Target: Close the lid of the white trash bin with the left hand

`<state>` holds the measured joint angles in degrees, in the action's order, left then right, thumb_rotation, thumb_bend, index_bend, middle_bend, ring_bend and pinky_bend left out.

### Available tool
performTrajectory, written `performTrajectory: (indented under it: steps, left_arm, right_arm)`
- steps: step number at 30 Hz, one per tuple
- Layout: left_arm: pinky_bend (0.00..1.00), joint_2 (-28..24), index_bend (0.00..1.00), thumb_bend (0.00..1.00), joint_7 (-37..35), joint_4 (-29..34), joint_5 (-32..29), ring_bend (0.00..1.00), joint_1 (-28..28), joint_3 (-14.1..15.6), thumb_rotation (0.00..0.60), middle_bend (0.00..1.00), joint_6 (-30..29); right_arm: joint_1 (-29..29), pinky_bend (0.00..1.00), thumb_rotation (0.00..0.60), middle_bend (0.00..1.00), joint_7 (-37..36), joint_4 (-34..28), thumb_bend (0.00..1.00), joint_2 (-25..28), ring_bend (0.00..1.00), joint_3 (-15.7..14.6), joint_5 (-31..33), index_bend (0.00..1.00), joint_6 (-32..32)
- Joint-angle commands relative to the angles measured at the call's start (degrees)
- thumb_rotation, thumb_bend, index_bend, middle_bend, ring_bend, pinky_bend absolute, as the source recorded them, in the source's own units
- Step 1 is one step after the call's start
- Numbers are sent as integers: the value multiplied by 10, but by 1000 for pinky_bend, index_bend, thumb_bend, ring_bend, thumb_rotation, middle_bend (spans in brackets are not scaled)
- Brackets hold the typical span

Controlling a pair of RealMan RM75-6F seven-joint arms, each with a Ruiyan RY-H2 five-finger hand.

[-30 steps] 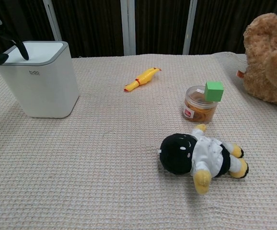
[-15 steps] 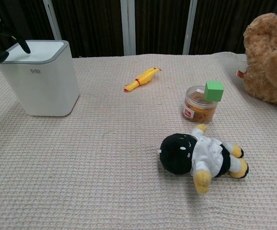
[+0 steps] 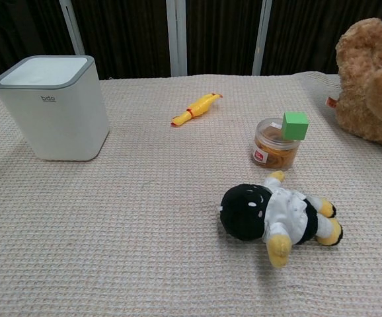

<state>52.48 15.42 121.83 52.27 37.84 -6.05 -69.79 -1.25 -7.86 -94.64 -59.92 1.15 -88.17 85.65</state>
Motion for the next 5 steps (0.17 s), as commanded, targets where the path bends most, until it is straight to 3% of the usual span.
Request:
performTrajectory:
  steps: [1,3,5]
  left_arm:
    - [77,40,0,150,-86,-52,233,0,-162,106,600,0,-143]
    - [44,55,0,121,-70,-122,292,0,-226,149,600,0,-211]
    - [34,81,0,109,-86,-185,343,0,-276,168,600,0,-275]
  right_arm:
    - [1,0,600,0,9,3,192,-1,0,0,-2,0,3]
    - [0,0,600,0,23,7,192,-3,0,0,-1,0,1]
    - [1,0,600,0,30,7,192,-3,0,-1,-2,0,3]
